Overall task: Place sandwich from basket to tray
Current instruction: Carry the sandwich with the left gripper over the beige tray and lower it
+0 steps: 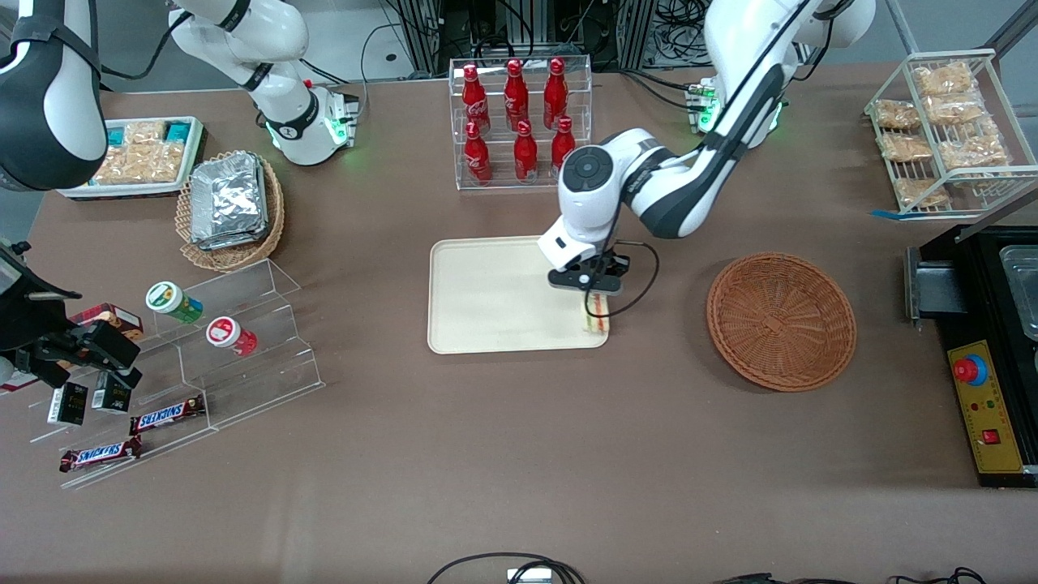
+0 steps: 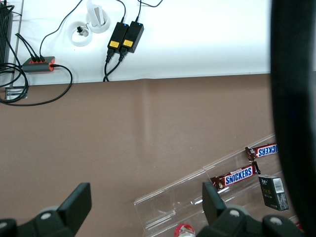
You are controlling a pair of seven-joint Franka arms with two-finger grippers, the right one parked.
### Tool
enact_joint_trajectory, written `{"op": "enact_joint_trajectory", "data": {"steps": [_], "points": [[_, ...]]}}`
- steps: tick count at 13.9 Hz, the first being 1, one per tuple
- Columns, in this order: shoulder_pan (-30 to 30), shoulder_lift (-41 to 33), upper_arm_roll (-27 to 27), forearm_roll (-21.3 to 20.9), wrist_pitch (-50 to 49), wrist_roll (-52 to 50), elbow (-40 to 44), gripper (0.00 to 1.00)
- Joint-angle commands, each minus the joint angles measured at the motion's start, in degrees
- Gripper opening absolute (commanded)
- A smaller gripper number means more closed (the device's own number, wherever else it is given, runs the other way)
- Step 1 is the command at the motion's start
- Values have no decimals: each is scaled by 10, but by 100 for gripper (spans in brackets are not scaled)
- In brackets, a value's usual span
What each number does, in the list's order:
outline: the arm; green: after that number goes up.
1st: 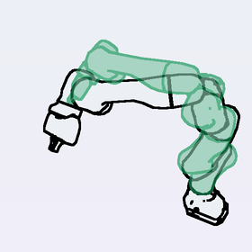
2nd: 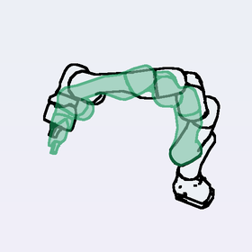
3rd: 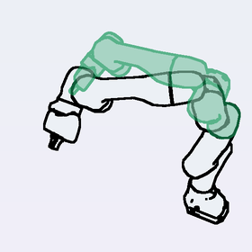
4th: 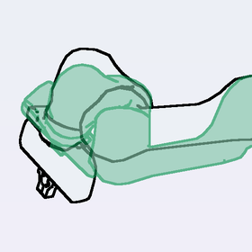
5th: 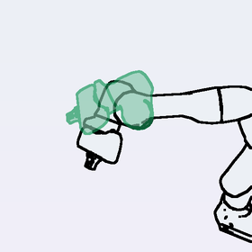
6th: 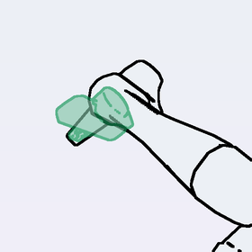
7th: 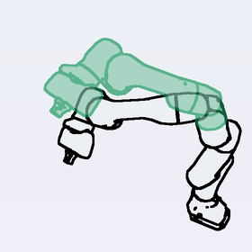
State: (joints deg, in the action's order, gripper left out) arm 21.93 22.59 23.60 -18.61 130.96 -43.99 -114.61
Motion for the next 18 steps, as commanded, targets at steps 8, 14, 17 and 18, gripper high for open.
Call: {"op": "enact_joint_trajectory", "data": {"steps": [8,14,17,18], "points": [[52,58,-6,-16,42,-45,16,0],[56,70,-6,-16,39,-78,15,68],[55,67,-6,-15,37,-78,18,78],[54,64,-6,-15,37,-79,18,78]]}}
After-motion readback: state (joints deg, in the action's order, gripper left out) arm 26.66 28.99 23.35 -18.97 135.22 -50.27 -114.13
